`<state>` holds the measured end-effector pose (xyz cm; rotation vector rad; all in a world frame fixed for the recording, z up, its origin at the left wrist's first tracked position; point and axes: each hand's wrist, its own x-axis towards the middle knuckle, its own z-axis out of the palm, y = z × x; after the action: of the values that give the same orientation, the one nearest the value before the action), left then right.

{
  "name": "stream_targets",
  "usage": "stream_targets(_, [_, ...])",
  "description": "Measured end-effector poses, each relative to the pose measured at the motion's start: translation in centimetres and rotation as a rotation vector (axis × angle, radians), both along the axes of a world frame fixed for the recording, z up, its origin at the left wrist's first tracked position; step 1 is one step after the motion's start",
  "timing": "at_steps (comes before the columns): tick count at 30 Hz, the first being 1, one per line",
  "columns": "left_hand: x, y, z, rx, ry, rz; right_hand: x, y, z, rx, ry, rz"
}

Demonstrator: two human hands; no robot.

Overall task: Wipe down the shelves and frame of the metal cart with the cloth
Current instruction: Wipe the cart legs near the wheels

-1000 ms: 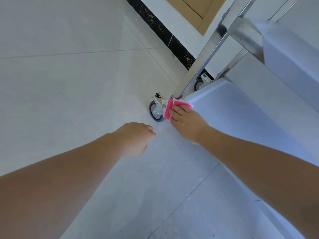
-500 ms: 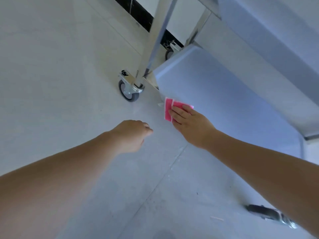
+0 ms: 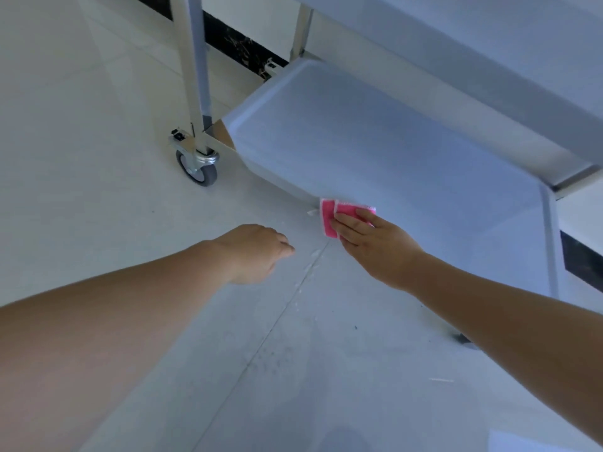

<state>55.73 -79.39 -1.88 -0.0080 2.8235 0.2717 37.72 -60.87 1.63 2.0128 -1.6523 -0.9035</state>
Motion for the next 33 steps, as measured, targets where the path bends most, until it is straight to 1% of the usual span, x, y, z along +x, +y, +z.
stream_targets(2, [-0.5,1.3,0.6,0.008,-0.019,-0.009,-0.5,2.0,0.1,-0.02,-0.023,0.011])
stream_targets(5, [-1.3,3.4,1.0,-0.015,0.014,-0.031,-1.5,4.6,-0.1,-0.013,-0.037,0.018])
stream_targets(7, [-1.7,4.7,1.1,-0.017,0.028,-0.103,-2.0,5.8,-0.1,-0.041,-0.024,0.021])
stream_targets(9, [-1.8,5.7,1.2,-0.021,0.003,-0.176,-2.2,7.1,-0.3,-0.04,-0.021,0.022])
stream_targets(14, [-2.6,7.0,1.8,-0.074,0.049,-0.239,-3.4,11.3,-0.6,-0.041,0.007,-0.036])
stream_targets(19, [-3.7,8.9,1.9,-0.076,0.125,-0.273,-4.8,15.5,-0.8,0.012,0.035,-0.092])
stream_targets(26, [-6.0,12.0,1.9,-0.068,0.135,-0.382,-5.4,20.3,-0.7,-0.014,0.068,-0.14])
stream_targets(29, [-7.0,12.9,2.1,-0.083,0.149,-0.41,-5.6,23.1,-0.3,0.03,0.116,-0.154])
stream_targets(33, [-8.0,13.9,2.3,-0.078,0.175,-0.443,-5.9,26.9,0.0,0.178,0.21,-0.33])
